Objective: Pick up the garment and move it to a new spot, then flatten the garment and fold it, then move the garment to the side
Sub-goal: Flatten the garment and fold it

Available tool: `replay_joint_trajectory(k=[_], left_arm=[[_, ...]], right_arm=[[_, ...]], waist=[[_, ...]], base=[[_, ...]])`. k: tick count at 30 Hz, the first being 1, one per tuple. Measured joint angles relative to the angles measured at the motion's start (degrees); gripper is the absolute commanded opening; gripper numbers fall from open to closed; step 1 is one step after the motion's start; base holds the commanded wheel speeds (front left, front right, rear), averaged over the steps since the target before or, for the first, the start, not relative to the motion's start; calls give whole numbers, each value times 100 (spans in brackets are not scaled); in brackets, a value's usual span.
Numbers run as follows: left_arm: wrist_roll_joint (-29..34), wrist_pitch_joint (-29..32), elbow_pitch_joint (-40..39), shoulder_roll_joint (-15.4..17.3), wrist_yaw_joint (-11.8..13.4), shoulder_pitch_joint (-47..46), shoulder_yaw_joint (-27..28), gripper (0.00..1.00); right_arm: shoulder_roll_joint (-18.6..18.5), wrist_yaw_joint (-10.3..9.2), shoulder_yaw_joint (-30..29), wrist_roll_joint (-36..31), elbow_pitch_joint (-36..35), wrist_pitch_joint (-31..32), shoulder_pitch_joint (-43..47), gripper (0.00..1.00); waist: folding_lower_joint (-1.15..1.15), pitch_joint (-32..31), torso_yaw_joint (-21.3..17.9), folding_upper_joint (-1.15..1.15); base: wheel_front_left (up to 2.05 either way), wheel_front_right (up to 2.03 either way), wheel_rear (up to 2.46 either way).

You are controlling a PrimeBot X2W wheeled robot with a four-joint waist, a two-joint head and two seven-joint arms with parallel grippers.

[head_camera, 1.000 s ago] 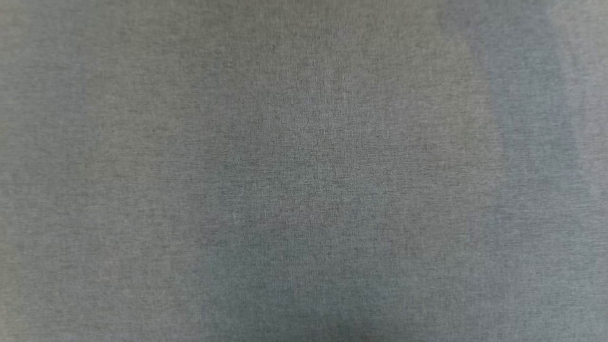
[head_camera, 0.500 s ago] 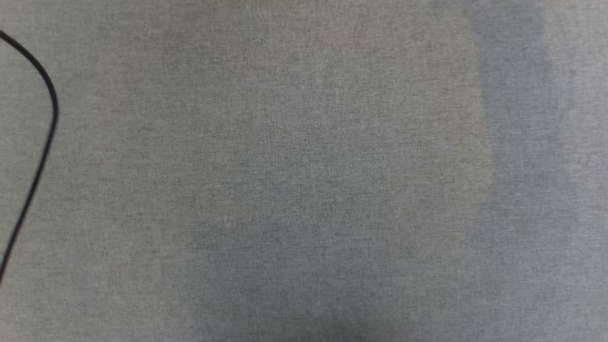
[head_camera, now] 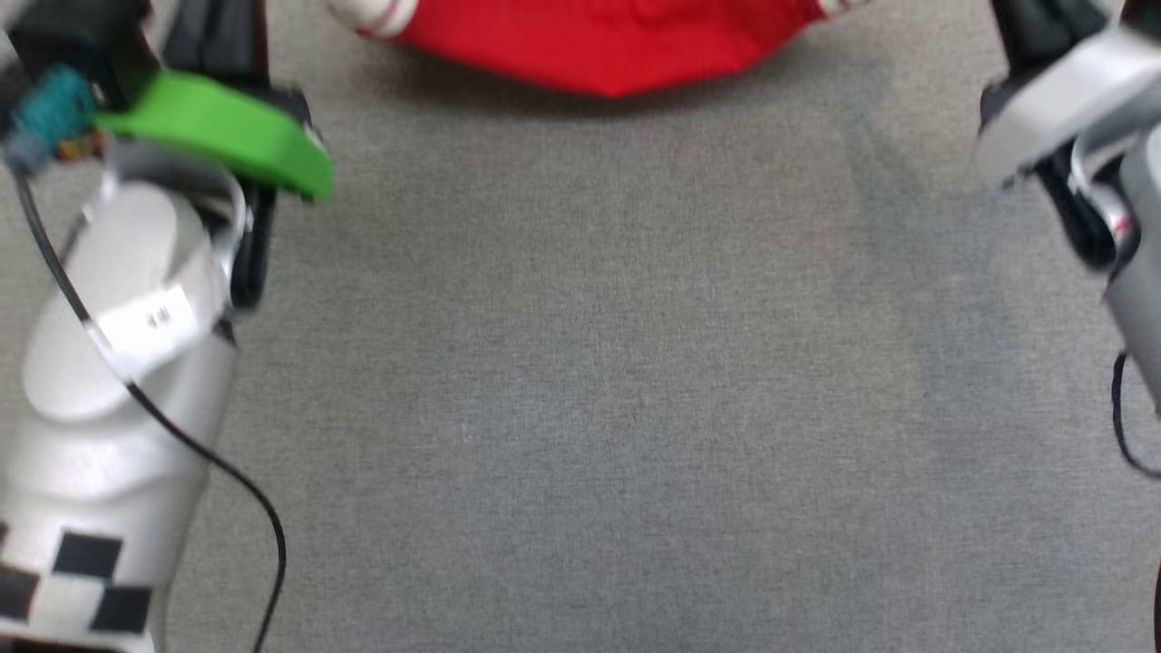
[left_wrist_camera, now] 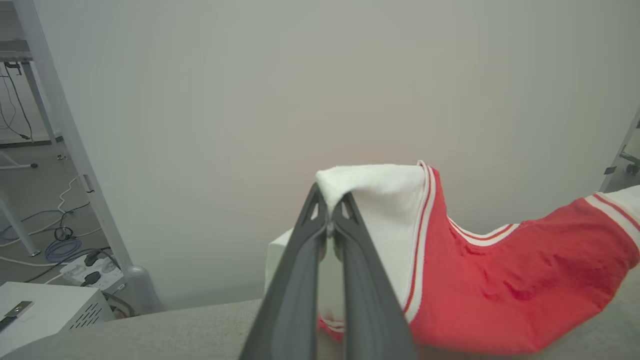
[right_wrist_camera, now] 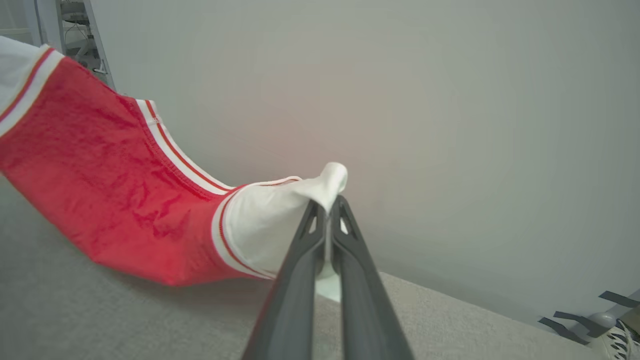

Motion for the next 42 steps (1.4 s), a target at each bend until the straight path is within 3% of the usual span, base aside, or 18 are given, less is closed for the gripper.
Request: replay_joint_trajectory(k=[16,27,36,41,42], left_arm=[[243,0,-80,-265,-196,3549,840,0],[387,0,-130,-514,-93,5197,1265,0],[512,0,-156,-743,-103,5856,1389,0],[599,0,-149,-872,-192,5856,1464,0],[628,0,-157,-886,-198,5853,1481,0]], right_arm=[[-287,0,142,125,-609,0,3130,0],[-399,1,-572,120,-768,-1,5245,0],[-260,2,-1190,20,-1077,43,6452,0],[-89,1,-1525,-100,-1279,169,6599,0],[-48,1,-1562,-123,-1328,201,6598,18]], waist=[[0,-1344,-22,0],[0,-2117,-45,0],[0,-2337,55,0],[0,-2373,72,0],[0,-2373,67,0]], base=[[0,0,0],[0,0,0],[0,0,0],[0,0,0],[0,0,0]])
